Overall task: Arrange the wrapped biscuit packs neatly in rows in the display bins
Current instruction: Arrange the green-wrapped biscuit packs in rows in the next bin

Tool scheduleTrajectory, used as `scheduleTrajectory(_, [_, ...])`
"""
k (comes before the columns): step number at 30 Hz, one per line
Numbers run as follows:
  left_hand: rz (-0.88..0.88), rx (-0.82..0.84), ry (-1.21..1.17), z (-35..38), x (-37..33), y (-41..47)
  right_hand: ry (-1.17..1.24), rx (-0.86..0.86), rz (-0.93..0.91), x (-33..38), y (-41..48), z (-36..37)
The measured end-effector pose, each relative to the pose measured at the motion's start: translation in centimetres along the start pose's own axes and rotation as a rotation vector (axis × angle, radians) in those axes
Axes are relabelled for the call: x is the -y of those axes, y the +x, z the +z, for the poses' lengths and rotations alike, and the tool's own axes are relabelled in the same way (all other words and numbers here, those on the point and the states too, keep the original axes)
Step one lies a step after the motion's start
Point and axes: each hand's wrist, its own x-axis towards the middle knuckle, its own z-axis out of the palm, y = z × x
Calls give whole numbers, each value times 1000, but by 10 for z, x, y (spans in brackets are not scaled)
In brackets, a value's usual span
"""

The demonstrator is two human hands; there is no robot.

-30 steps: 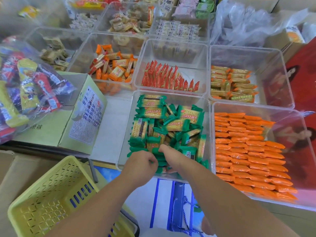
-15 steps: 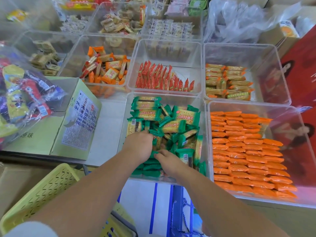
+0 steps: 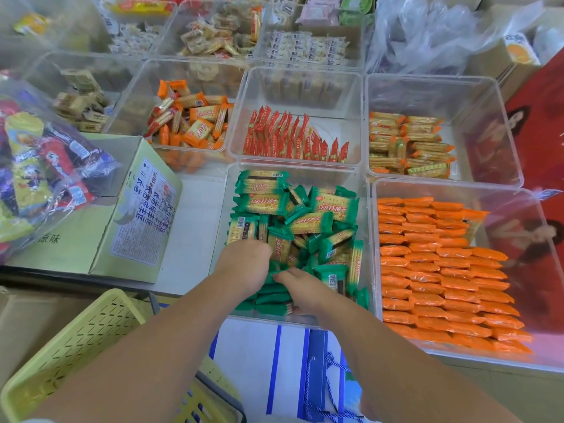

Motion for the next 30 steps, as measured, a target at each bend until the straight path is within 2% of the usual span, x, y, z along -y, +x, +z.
scheduleTrajectory(4, [55, -137, -96, 7, 7, -10, 51, 36, 24, 1, -4, -1])
scheduleTrajectory(8, [68, -199, -147, 12, 12, -14, -41, 44, 7, 6, 0, 1])
scheduleTrajectory(15, [67, -162, -167, 26, 5, -20, -183, -8, -33, 10, 5, 14])
scheduleTrajectory(20, [-20, -177, -203, 30, 4, -18, -600, -199, -234, 26, -4, 6])
scheduleTrajectory(24, [-16, -166, -229, 27, 4, -13, -732, -391, -415, 50, -6, -9])
scheduleTrajectory(30, [-1, -110, -328, 24, 12, -16, -1125, -289, -347, 69, 8, -18])
